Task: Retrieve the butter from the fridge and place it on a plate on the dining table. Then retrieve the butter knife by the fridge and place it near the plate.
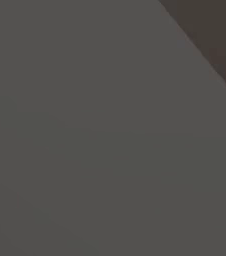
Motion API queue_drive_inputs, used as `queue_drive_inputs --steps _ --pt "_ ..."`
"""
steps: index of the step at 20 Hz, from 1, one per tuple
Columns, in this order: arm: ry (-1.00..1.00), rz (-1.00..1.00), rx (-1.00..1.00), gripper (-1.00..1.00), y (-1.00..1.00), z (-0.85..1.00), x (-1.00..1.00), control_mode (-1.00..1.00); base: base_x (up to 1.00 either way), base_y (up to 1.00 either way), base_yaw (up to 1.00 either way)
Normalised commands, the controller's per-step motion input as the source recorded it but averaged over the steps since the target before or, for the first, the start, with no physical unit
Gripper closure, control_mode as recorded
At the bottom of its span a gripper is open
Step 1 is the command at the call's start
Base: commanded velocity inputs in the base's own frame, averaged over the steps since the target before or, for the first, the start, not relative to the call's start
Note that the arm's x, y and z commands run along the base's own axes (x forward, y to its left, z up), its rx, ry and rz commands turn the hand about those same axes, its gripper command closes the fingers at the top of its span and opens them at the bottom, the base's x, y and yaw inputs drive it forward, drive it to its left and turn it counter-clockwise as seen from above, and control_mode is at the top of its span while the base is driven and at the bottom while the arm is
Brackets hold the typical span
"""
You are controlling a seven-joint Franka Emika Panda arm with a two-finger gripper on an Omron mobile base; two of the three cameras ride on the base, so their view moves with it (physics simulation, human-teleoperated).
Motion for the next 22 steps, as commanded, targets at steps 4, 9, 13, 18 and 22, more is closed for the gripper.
queue_drive_inputs --steps 4,9,13,18,22 --pt "0.00 0.00 0.00 -1.00 0.00 0.00 0.00 1.00 0.56 0.02 0.00" --pt "0.00 0.00 0.00 -1.00 0.03 0.00 0.52 -1.00 0.13 0.00 0.00" --pt "0.00 0.00 0.00 -1.00 0.06 0.00 0.66 -1.00 0.00 0.00 0.00" --pt "-0.01 -0.04 0.03 -1.00 0.22 -0.03 0.56 -1.00 0.00 0.00 0.00" --pt "0.00 -0.15 0.01 -1.00 0.22 -0.24 0.61 -1.00 0.00 0.00 0.00"
